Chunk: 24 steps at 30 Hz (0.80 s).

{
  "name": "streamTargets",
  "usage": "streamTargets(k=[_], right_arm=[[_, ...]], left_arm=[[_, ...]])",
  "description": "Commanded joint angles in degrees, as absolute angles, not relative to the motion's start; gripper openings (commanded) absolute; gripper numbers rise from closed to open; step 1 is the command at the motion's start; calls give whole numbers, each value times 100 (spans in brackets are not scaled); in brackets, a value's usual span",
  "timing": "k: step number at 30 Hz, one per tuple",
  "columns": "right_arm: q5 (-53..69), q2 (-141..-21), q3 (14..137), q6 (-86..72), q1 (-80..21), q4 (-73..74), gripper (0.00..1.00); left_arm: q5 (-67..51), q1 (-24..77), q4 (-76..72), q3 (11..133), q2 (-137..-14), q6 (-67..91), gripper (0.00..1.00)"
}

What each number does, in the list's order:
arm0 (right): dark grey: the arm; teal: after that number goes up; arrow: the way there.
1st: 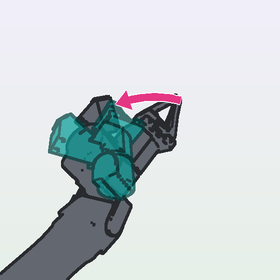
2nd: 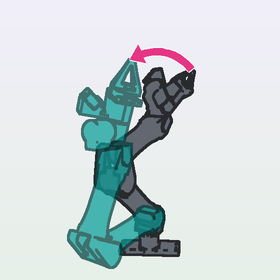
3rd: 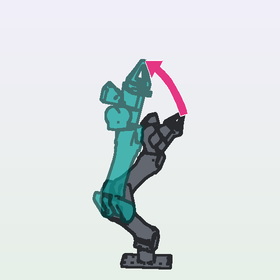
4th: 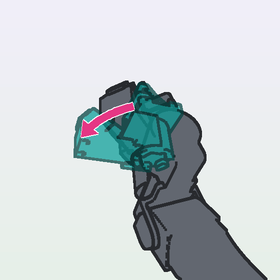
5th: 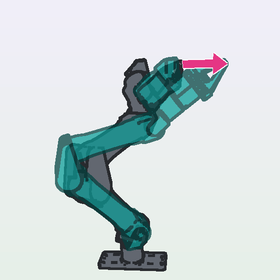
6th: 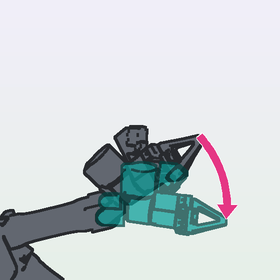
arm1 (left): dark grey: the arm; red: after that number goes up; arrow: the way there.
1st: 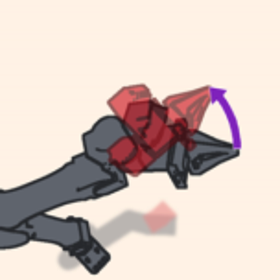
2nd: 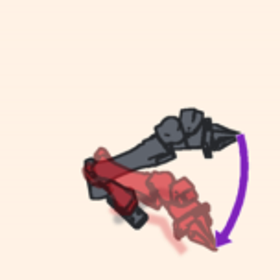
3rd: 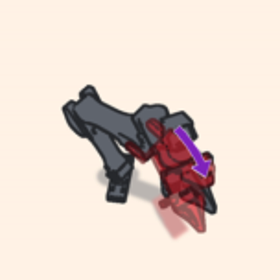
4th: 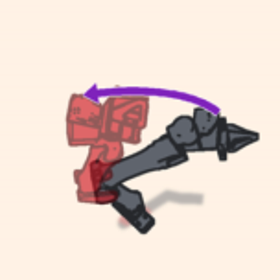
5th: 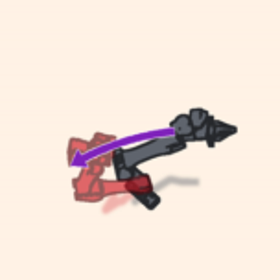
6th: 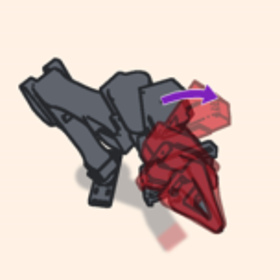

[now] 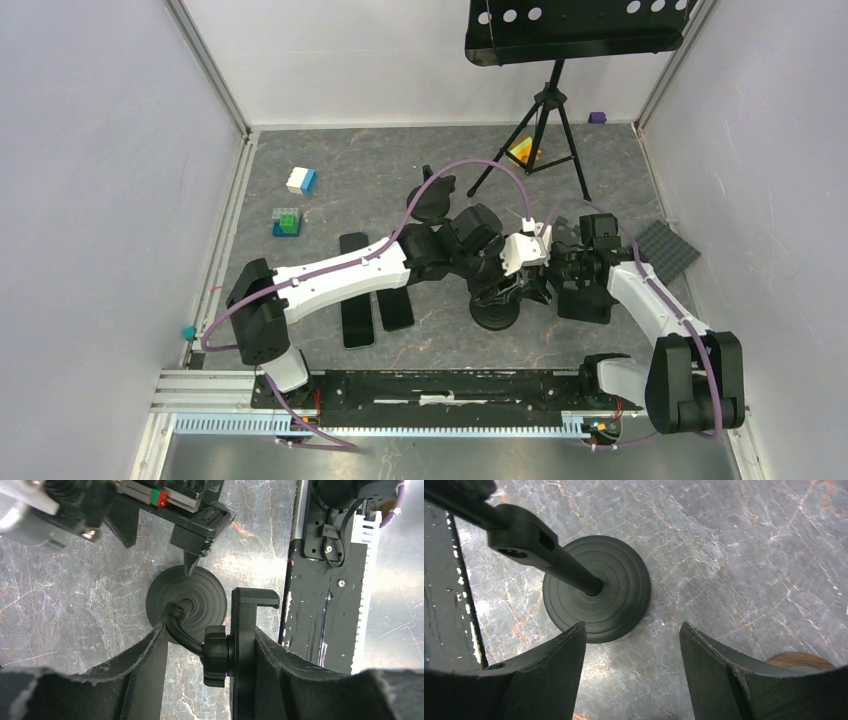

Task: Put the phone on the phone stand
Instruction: Place the phone stand at the center of the board.

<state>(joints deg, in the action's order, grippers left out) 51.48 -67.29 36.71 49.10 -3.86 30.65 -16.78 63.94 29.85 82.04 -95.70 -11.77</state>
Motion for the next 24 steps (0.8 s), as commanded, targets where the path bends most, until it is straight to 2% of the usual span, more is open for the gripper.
streamTargets(k=[1, 6, 12, 15, 20, 24], right_arm=[[5686, -6893, 3678, 5529, -427, 3300, 73], [5940, -7119, 3419, 5092, -764, 2660, 73], [5354, -7145, 2886, 3559, -1524, 590, 70], [5134, -7292, 2808, 2910, -1680, -312, 65], [5007, -7970, 3133, 2626, -1862, -796, 55], [5019, -8601, 3745, 2702, -1983, -754, 53]], left_arm=[[-2333, 6402, 3709, 8119, -9820, -512, 31], [-2030, 6399, 3630, 8114, -9747, -502, 34], [-1932, 6409, 3595, 8100, -9729, -537, 35], [-1829, 6412, 3612, 8062, -9705, -610, 35], [-1380, 6399, 3630, 7883, -9506, -876, 35], [-1141, 6315, 3653, 7777, -9396, -1059, 39]])
